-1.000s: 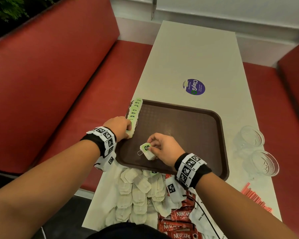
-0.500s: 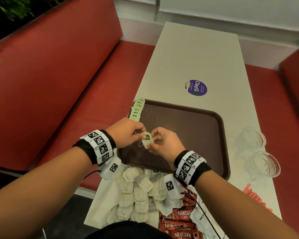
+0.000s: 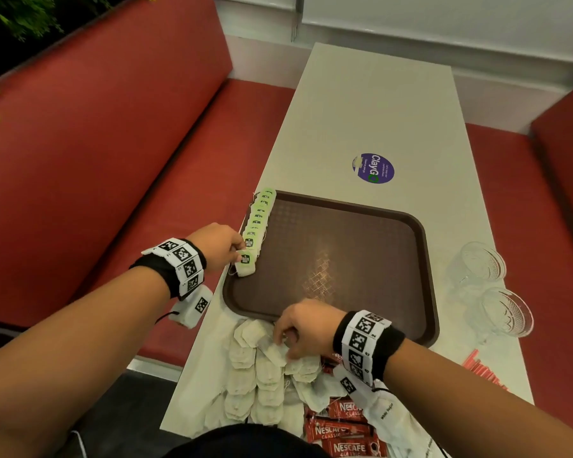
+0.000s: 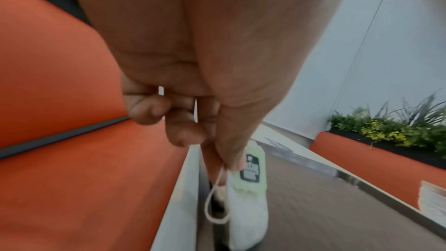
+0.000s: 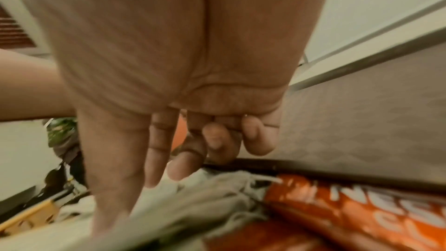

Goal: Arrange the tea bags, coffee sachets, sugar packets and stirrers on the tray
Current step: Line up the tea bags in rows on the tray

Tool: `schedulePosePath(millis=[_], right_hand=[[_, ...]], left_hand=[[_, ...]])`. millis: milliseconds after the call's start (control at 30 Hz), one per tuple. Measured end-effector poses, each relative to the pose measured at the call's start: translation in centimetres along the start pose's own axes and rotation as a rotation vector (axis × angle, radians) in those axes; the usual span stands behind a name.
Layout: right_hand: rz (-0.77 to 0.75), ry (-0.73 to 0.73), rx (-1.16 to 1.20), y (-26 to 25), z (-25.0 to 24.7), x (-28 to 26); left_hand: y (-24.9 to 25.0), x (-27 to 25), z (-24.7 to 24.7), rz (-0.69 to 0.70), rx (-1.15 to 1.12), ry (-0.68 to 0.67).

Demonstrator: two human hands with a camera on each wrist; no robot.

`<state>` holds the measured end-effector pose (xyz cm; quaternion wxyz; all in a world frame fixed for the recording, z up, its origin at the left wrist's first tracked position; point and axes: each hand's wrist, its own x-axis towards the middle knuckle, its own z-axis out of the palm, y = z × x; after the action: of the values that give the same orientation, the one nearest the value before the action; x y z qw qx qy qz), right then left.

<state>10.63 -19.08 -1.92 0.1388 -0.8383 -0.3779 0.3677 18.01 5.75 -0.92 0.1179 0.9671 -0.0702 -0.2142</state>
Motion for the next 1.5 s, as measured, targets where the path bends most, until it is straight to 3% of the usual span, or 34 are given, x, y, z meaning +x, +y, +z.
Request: schedulePosePath(millis=[267,467,733,867,1000,1267,1367,1500], right_hand=[[-0.073,-0.017,-0.138,-0.5,0.7,0.0],[-0.166,0.102,-0.106,-0.2,1.4,0.5],[-0.156,0.208,0.013,0.1,0.9,0.6],[-0.143,0.291,0.139,0.6,0.7,0.1],[-0.089,0.38,0.272,1.4,1.0,-0.5],[0.036,0.506,0.449,1.6,1.2,-1.3],[0.051,0.507,0.472,1.2,1.1,-1.9],[0.05,0.478,0.465,0.4,1.4,-2.7]], left_hand=[[0.4,2.9,0.6,-0.147,0.029,0.054],[1.9,2.9,1.5,-0.186,0.023,0.194],[3.0,2.7,2.0,-0.184,0.094,0.073],[2.7,1.7,1.6,-0.101,-0.004,0.099],[2.9,-1.4,1.0,0.061,-0.105,0.015],[3.5,-7.0,4.5,0.387,0.159,-0.175],[3.7,-7.9,5.9,0.416,0.248,-0.218],[4.1,-8.4,6.9,0.436,0.322,-0.18]])
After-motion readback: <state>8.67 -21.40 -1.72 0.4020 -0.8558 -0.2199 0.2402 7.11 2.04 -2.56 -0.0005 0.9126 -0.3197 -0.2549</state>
